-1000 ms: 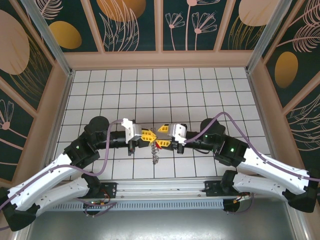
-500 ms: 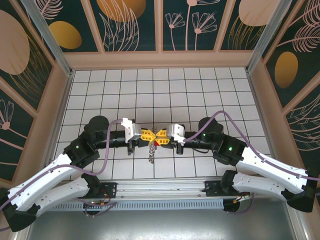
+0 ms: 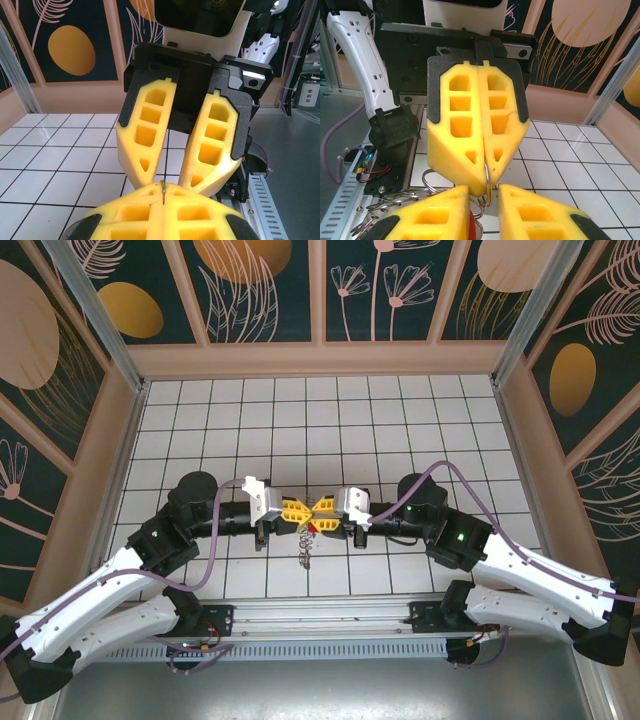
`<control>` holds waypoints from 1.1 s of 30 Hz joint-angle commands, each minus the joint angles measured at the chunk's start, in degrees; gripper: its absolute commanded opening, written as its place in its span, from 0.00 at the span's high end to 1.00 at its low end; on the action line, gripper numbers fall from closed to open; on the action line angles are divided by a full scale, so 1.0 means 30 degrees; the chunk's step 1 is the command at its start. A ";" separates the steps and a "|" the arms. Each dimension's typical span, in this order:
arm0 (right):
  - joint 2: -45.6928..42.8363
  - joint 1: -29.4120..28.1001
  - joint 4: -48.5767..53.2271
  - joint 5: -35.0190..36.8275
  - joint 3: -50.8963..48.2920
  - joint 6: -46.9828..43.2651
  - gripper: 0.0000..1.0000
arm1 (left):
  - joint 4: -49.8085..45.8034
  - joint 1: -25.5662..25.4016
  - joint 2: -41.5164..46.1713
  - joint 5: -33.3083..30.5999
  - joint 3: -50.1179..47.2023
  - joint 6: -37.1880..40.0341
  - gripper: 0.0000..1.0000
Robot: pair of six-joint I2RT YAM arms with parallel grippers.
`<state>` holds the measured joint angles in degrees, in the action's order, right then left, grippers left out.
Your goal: Put the keys on the keyring
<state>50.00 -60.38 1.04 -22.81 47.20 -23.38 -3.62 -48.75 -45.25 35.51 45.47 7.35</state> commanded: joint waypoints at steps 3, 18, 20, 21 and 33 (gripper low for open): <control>-0.0123 0.0333 -0.0960 -0.0040 0.0204 0.0438 0.84 | 0.1273 -0.0133 0.0349 0.0995 0.0348 0.0122 1.00; -0.0278 0.0571 -0.0762 -0.0288 0.0409 0.0095 1.00 | 0.0499 -0.0156 0.0062 0.1258 0.0764 -0.0011 1.00; -0.0318 0.0606 -0.0613 -0.0014 0.0489 -0.0045 1.00 | -0.0818 -0.0135 -0.0112 0.0609 0.1261 0.0392 0.94; -0.0320 0.0607 -0.0410 0.0218 0.0594 -0.0128 1.00 | -0.1491 -0.0148 -0.0217 0.0233 0.1519 0.0599 0.92; 0.1033 0.0020 0.1701 0.3200 0.1760 -0.1394 1.00 | -0.6133 -0.0149 -0.2241 -0.1860 0.3299 0.1972 1.00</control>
<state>52.03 -59.55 6.72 -17.61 49.69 -25.43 -18.09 -48.75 -50.92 29.43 54.15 12.29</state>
